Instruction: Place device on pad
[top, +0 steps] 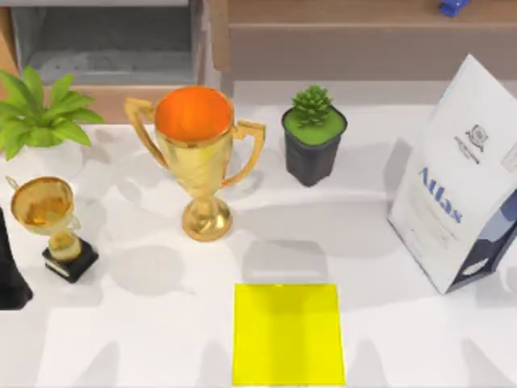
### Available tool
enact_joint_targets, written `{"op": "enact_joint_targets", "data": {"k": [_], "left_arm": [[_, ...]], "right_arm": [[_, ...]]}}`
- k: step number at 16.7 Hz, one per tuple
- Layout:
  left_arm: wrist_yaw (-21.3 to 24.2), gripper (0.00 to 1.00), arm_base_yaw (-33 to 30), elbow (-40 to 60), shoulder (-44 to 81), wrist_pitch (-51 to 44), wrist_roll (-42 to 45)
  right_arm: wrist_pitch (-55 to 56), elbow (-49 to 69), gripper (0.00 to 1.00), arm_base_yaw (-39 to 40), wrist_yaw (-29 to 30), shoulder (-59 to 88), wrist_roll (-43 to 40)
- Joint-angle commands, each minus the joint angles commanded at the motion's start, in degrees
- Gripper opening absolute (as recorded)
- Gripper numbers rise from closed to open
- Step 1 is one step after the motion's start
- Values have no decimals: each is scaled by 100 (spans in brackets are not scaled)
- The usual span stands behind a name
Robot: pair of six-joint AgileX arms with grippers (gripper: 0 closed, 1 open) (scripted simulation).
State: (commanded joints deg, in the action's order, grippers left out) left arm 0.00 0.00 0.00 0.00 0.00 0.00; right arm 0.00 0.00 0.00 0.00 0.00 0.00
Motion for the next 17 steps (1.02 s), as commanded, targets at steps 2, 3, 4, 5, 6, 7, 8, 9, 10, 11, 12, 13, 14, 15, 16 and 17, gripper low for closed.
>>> {"op": "enact_joint_targets", "data": {"k": [2,3,4,5,6,7,8,9,10,11,12,13,14,15,16,17], "left_arm": [[0,100,0,0,0,0,0],[0,100,0,0,0,0,0],[0,100,0,0,0,0,0],[0,100,0,0,0,0,0],[0,100,0,0,0,0,0],[0,100,0,0,0,0,0],[0,100,0,0,0,0,0],[0,100,0,0,0,0,0],[0,100,0,0,0,0,0],[0,100,0,0,0,0,0],[0,100,0,0,0,0,0],[0,100,0,0,0,0,0],[0,100,0,0,0,0,0],[0,100,0,0,0,0,0],[0,100,0,0,0,0,0],[0,100,0,0,0,0,0]], "right_arm": [[0,0,100,0,0,0,0],[-52,55,100,-15,9,56,-13],[-157,167,100,-44,23,173,-41],[-311,338,100,-83,41,349,-84],[-507,567,100,-127,59,585,-141],[-739,854,100,-174,74,881,-210],[-1001,1197,100,-220,84,1235,-292],[-1286,1593,100,-264,89,1649,-384],[-1590,2044,100,-303,86,2119,-486],[-1909,2547,100,-337,76,2644,-596],[-2238,3088,100,-367,61,3211,-714],[-2574,3660,100,-394,40,3813,-838],[-2914,4256,100,-418,15,4444,-968],[-3259,4869,100,-440,-11,5099,-1101],[-3606,5495,100,-462,-39,5768,-1237],[-3953,6127,100,-484,-64,6446,-1375]]}}
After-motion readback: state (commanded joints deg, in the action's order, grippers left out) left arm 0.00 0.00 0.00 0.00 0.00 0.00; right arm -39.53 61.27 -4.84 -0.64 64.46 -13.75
